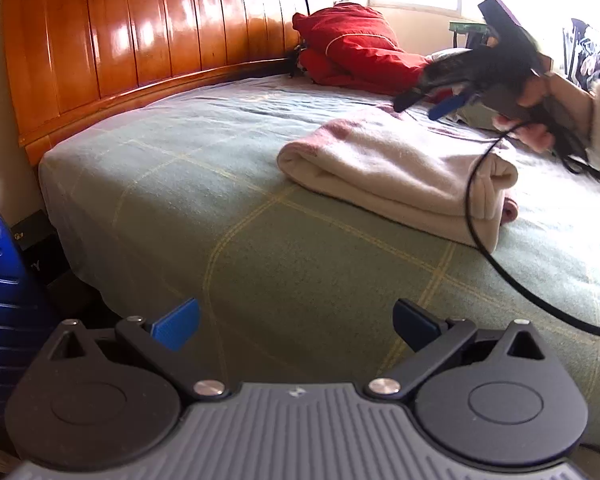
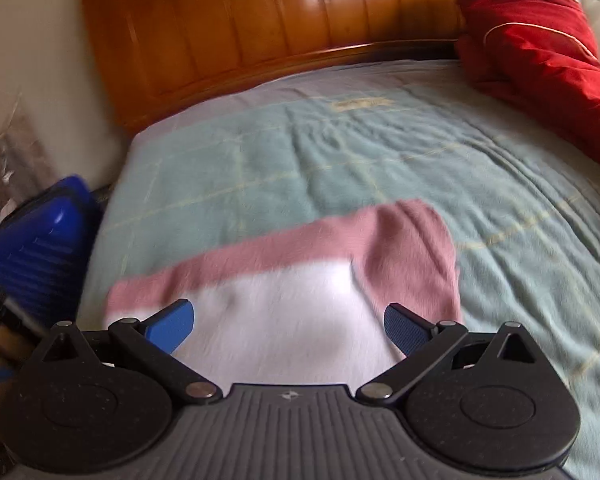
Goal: Fold clothes
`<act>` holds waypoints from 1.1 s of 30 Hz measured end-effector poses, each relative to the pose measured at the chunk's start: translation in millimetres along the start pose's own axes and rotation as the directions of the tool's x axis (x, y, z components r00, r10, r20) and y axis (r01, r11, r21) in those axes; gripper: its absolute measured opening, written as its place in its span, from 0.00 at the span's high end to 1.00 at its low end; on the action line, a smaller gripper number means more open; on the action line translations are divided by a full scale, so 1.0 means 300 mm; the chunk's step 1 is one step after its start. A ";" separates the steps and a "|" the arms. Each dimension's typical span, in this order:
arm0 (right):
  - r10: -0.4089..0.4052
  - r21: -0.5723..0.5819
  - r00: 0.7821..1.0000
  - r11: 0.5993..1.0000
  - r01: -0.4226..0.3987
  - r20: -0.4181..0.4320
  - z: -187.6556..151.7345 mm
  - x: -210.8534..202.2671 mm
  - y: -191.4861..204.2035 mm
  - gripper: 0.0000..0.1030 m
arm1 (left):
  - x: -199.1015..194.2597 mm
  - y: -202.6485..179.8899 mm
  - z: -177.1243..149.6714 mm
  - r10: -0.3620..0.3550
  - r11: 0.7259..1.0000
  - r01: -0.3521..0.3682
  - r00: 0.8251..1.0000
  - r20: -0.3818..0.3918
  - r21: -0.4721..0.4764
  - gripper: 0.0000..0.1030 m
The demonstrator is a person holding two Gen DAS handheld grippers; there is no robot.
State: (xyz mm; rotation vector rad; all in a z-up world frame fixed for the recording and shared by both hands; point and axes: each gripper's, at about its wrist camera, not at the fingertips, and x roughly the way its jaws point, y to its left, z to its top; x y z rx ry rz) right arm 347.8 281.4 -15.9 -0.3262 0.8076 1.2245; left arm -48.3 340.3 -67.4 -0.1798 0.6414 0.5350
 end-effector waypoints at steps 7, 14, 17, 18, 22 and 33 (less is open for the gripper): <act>-0.061 0.007 0.998 0.998 0.061 -0.021 -0.105 -0.116 0.017 0.00 | -0.044 -0.041 0.025 -0.012 0.999 0.012 1.000 0.011 0.035 0.01; -0.128 -0.122 0.991 0.985 0.121 -0.050 -0.247 -0.147 0.113 0.00 | -0.082 -0.080 0.046 -0.044 0.998 0.045 0.999 -0.021 0.031 0.01; -0.128 -0.068 0.992 0.990 0.127 -0.014 -0.267 -0.216 0.131 0.00 | -0.109 -0.096 0.050 -0.054 0.998 0.055 0.998 -0.033 0.025 0.01; -0.121 -0.056 0.993 0.991 0.121 0.001 -0.275 -0.247 0.142 0.00 | -0.120 -0.104 0.051 -0.058 0.998 0.058 0.998 -0.032 0.029 0.01; -0.143 -0.018 0.989 0.990 0.143 0.034 -0.322 -0.361 0.193 0.00 | -0.163 -0.138 0.059 -0.067 0.997 0.068 0.997 -0.025 0.041 0.01; -0.237 0.154 0.971 0.959 0.239 -0.032 -0.629 -0.574 0.306 0.00 | -0.273 -0.267 0.070 -0.109 0.992 0.111 0.993 -0.043 0.059 0.01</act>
